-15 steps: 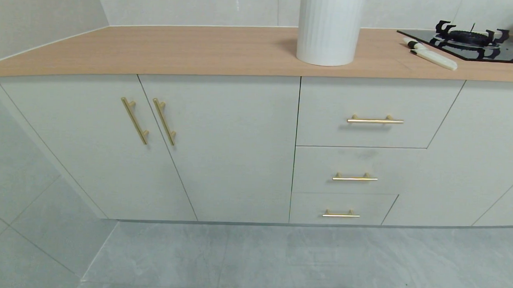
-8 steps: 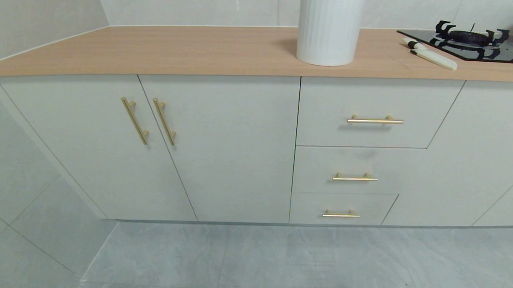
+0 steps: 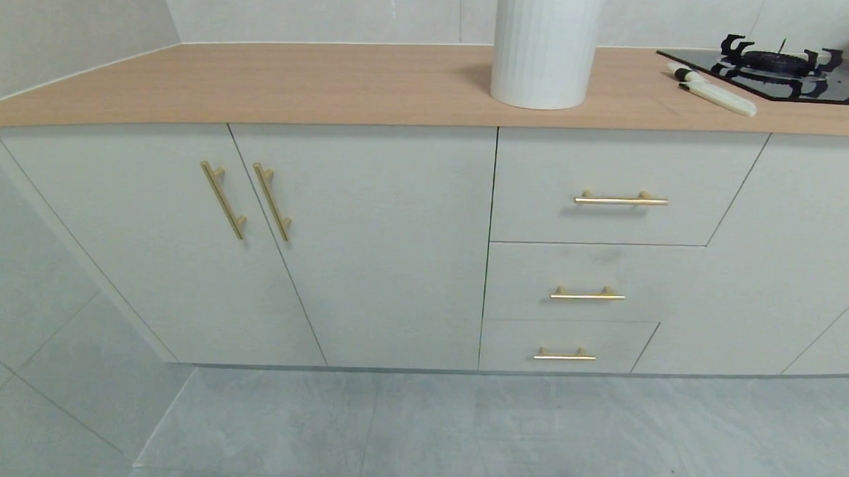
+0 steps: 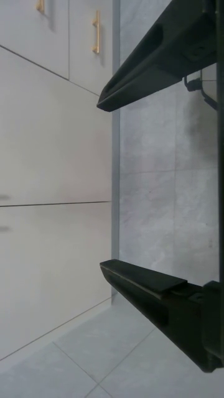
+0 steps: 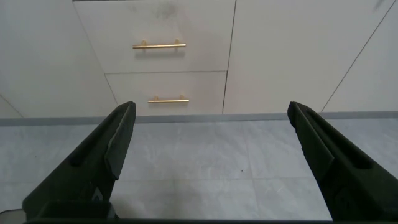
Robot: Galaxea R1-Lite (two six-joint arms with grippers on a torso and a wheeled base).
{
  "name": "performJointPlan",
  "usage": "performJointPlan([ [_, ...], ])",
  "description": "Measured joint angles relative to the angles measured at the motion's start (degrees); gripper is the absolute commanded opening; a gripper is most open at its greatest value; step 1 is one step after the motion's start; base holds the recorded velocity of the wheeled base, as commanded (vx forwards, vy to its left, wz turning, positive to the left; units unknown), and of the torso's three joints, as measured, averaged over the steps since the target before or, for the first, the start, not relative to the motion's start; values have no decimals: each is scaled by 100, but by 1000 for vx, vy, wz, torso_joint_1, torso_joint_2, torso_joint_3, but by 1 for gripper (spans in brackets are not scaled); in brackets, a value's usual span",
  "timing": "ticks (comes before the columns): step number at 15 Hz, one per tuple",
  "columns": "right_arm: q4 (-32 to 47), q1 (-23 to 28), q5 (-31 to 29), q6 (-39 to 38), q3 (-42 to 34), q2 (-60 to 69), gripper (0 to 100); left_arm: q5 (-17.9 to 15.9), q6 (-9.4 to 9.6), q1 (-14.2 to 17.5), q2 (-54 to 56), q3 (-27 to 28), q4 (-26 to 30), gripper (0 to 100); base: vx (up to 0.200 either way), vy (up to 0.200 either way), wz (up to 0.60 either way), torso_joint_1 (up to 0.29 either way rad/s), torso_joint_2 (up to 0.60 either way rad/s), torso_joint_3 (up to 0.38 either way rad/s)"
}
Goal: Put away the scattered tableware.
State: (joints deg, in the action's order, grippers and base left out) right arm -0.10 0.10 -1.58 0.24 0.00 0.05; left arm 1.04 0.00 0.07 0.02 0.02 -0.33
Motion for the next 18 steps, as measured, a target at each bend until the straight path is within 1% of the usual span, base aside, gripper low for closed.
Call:
performJointPlan([
  [18, 2, 0, -5, -9, 0, -2, 100, 0, -7, 2, 0, -2, -5, 100, 200, 0, 0, 2, 2, 3],
])
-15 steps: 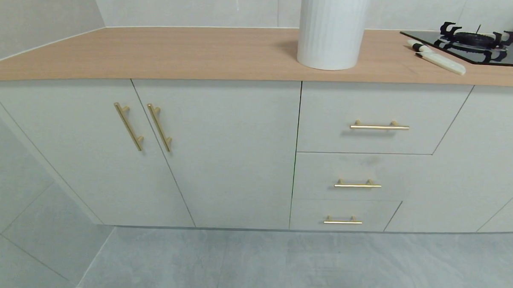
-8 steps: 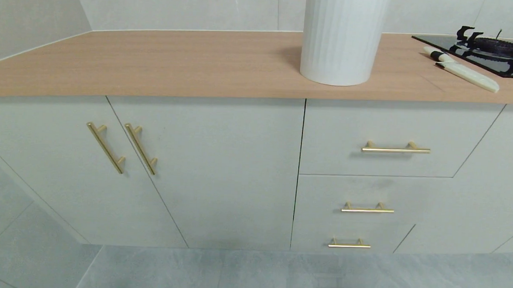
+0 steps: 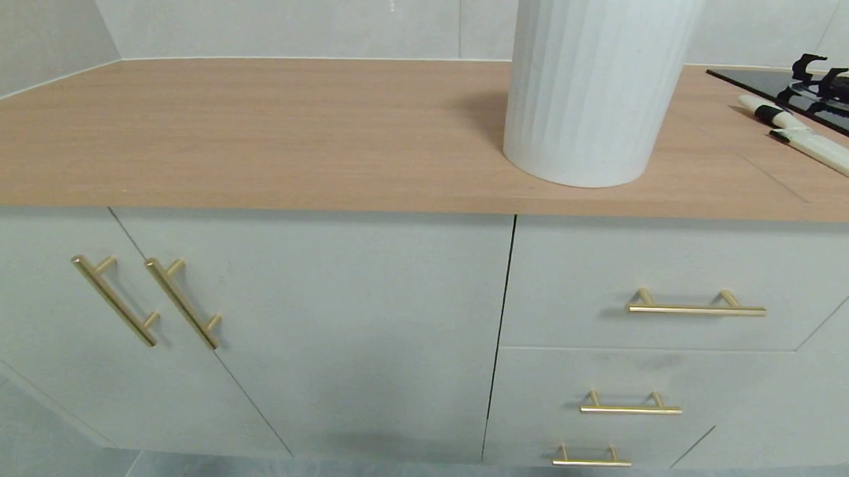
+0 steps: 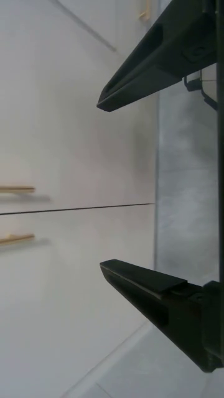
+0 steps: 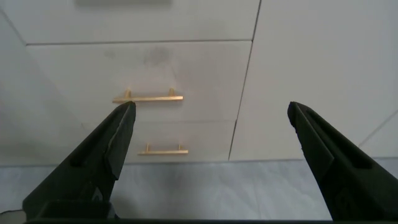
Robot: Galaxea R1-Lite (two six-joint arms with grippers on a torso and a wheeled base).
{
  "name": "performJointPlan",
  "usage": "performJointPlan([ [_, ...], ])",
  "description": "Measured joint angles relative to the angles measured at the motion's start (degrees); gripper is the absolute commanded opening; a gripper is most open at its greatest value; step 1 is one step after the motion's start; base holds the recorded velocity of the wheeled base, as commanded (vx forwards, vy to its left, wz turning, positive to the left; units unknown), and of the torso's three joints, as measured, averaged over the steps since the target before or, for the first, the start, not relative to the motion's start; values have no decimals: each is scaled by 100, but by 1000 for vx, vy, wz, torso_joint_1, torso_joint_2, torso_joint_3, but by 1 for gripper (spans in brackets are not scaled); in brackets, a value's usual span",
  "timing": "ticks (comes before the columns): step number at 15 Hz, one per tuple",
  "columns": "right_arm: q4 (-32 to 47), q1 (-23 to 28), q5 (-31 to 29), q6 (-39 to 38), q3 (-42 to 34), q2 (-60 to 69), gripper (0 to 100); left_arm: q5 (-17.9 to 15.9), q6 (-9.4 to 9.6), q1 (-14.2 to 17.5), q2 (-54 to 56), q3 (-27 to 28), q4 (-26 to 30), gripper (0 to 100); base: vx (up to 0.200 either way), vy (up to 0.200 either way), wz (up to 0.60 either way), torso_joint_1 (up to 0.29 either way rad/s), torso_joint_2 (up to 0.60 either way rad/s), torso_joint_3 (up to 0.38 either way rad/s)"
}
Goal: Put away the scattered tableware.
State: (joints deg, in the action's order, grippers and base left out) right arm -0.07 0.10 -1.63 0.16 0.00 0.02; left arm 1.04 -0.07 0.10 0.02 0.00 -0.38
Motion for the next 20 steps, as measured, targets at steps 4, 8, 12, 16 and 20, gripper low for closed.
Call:
performJointPlan([
  [4, 0, 0, -2, 0, 0, -2, 100, -2, -6, -2, 0, 0, 2, 100, 0, 0, 0, 0, 0, 0],
  [8, 0, 0, -2, 0, 0, -2, 100, 0, -9, -2, 0, 0, 0, 100, 0, 0, 0, 0, 0, 0],
  [12, 0, 0, -2, 0, 0, -2, 100, 0, -2, -2, 0, 0, 0, 100, 0, 0, 0, 0, 0, 0],
  [16, 0, 0, -2, 0, 0, -2, 100, -2, 5, -2, 0, 0, 5, 100, 0, -100, 0, 1, 0, 1],
  [20, 0, -5, -2, -2, 0, -2, 100, -2, 5, 0, 0, 2, -2, 100, 0, -200, 0, 1, 4, 5],
])
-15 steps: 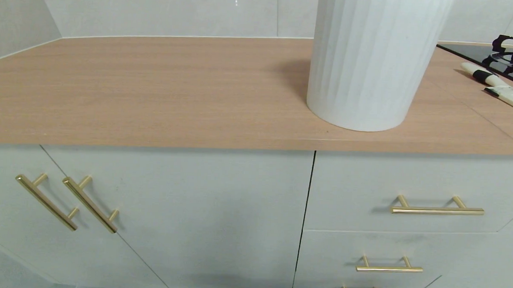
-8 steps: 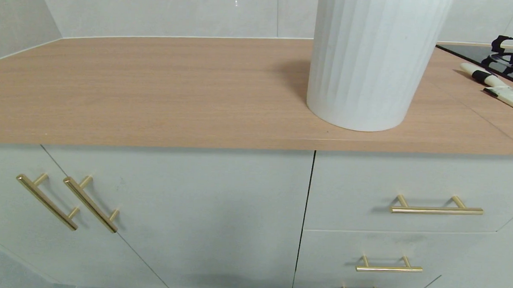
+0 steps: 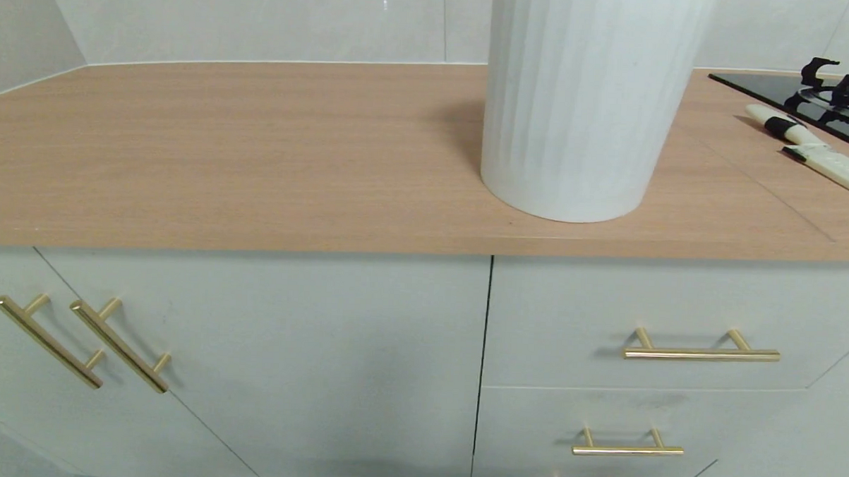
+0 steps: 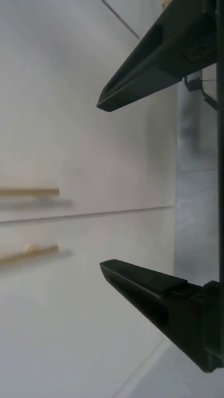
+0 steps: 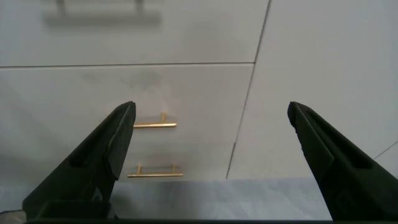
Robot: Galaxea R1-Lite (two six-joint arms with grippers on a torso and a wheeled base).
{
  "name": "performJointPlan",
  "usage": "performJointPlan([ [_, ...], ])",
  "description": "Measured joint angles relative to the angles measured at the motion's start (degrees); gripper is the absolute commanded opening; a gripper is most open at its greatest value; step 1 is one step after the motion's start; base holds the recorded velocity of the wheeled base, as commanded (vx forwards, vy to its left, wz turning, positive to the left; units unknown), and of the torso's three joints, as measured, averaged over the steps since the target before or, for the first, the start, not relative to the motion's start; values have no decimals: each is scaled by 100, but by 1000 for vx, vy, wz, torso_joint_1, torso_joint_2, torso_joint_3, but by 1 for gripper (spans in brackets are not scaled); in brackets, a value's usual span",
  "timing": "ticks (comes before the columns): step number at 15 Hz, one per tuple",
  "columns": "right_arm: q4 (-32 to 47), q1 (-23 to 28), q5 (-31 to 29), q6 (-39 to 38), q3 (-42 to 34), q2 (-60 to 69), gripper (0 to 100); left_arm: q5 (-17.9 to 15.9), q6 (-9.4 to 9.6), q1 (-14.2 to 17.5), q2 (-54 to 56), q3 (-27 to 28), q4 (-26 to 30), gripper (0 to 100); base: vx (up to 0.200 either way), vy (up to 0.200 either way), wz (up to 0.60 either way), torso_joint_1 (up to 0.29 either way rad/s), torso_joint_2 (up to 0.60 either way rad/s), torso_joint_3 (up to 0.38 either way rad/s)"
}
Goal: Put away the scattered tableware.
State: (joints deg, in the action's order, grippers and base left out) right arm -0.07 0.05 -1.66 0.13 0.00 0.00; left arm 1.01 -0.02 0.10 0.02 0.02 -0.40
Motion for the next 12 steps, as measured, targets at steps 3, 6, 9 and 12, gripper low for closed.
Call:
performJointPlan([
  [3, 0, 5, 0, 0, 0, 0, 100, 2, -2, -2, 0, -2, 5, 100, 0, -200, 0, 4, 1, 2],
  [6, 0, -2, 0, 2, 0, 0, 100, -1, -5, 1, 0, -2, -2, 100, 0, 0, 0, 0, 0, 0],
  [9, 0, 11, -1, 2, 0, 0, 100, 2, -7, -5, 0, 0, 0, 100, 0, 0, 0, 0, 0, 0],
  [12, 0, 5, -1, 5, 0, 0, 100, 0, -9, -2, 0, -2, 0, 100, 0, 0, 0, 0, 0, 0],
])
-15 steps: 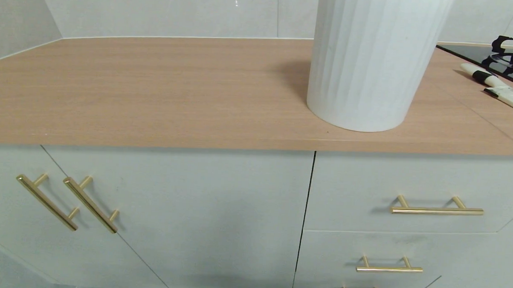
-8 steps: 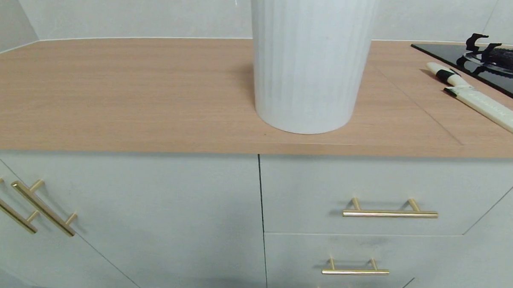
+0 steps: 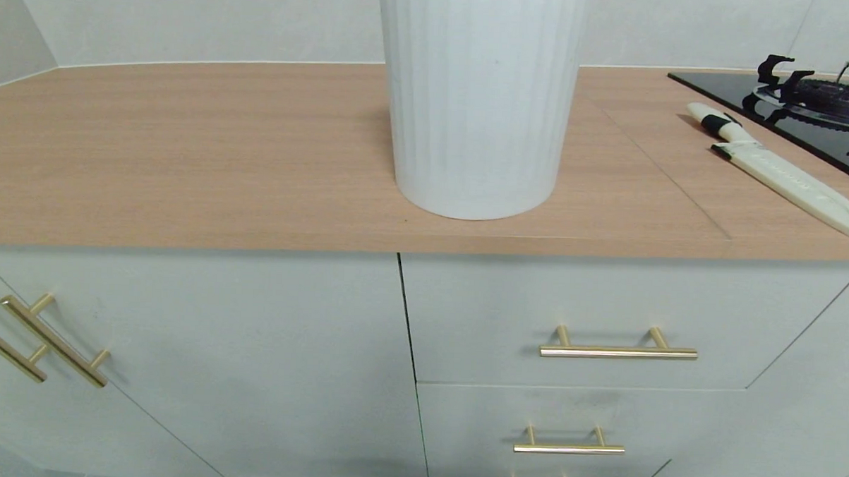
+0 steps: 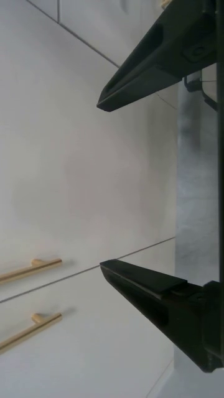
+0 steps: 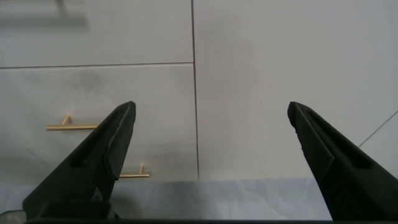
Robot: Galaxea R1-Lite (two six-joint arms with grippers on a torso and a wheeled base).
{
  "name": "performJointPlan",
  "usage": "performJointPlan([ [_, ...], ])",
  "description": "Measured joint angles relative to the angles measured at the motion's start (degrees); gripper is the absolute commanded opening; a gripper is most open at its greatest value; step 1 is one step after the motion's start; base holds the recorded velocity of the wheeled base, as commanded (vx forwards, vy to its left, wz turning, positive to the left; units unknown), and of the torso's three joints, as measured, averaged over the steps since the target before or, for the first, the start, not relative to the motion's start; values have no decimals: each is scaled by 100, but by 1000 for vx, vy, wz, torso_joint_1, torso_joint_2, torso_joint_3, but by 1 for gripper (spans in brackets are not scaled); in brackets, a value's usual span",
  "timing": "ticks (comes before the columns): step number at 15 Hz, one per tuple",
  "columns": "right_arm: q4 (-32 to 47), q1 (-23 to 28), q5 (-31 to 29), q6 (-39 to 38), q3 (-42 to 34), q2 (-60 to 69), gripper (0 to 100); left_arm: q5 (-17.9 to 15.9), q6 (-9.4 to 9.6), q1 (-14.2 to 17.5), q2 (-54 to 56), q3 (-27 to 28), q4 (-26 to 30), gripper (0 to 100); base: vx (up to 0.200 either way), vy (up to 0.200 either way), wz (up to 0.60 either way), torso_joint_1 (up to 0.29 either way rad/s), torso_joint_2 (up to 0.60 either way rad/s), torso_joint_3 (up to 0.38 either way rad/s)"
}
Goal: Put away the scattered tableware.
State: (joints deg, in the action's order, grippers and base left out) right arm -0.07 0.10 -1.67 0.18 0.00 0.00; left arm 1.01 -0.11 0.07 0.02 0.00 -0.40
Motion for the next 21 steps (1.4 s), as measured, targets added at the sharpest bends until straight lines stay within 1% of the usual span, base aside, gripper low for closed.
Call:
performJointPlan([
  [5, 0, 0, 1, 4, 0, 0, 100, 0, -2, -2, 0, 0, 2, 100, 0, 0, 0, 4, -14, -4],
  [9, 0, 0, 1, 6, 0, 0, 100, 2, -2, -2, 0, 0, 5, 100, 0, 0, 0, 128, -177, -195],
  [12, 0, 0, 0, 6, 0, 0, 100, 2, -5, -2, 0, 2, -6, 100, 0, 0, 0, 167, -567, -255],
  [15, 0, 0, 1, 6, 0, 0, 100, 2, -5, 0, 0, 0, 2, 100, 0, 0, 0, 54, -520, -256],
  [21, 0, 0, 1, 6, 0, 0, 100, 2, -5, -2, 0, 0, 2, 100, 0, 0, 0, 299, -478, -252],
])
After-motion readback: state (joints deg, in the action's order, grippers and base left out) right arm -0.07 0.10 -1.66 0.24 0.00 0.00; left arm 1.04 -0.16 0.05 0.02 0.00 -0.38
